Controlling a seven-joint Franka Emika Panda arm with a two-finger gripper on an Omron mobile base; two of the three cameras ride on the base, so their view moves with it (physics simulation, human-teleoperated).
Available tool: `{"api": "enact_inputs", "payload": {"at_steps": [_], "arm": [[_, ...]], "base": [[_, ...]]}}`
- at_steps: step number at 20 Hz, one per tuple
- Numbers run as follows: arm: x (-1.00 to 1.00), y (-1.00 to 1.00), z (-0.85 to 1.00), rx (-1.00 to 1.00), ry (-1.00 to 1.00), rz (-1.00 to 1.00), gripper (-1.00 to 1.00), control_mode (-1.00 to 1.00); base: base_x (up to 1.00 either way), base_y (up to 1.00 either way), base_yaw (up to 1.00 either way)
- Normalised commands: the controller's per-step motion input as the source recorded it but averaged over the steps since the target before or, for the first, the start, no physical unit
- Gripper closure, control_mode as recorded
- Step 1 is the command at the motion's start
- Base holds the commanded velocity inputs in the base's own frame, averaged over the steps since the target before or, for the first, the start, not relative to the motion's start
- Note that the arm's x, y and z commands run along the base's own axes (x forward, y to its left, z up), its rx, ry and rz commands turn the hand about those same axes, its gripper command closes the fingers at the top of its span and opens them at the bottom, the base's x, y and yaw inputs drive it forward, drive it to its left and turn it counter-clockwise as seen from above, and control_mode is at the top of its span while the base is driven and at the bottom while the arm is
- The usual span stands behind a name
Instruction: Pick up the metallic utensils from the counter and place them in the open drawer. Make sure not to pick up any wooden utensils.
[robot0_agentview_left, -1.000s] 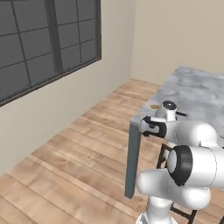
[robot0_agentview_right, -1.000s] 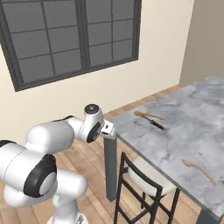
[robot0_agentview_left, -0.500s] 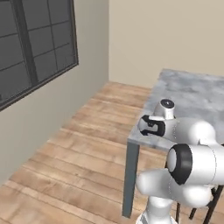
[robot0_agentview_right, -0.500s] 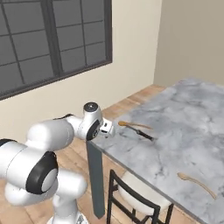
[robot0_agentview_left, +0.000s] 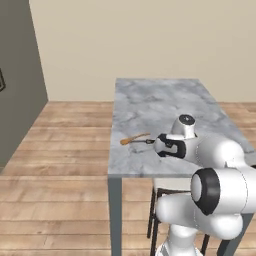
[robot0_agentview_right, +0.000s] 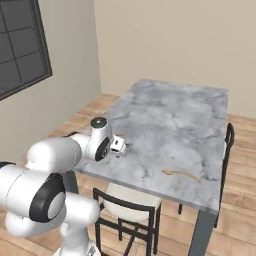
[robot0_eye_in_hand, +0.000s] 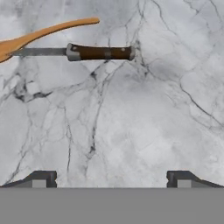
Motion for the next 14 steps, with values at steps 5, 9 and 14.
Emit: {"api": "enact_inputs", "payload": {"at_steps": [5,9,14], "arm": [[0.00,0.00,0.00,0.00,0.00,0.00,-1.00,1.00],[0.00,0.00,0.00,0.00,0.00,0.00,-1.00,1.00],[0.00,0.00,0.00,0.00,0.00,0.00,-1.00,1.00]], "base": [[0.22,0.13,-0.17],[0.00,0.00,0.00],[0.00,0.00,0.00]]}}
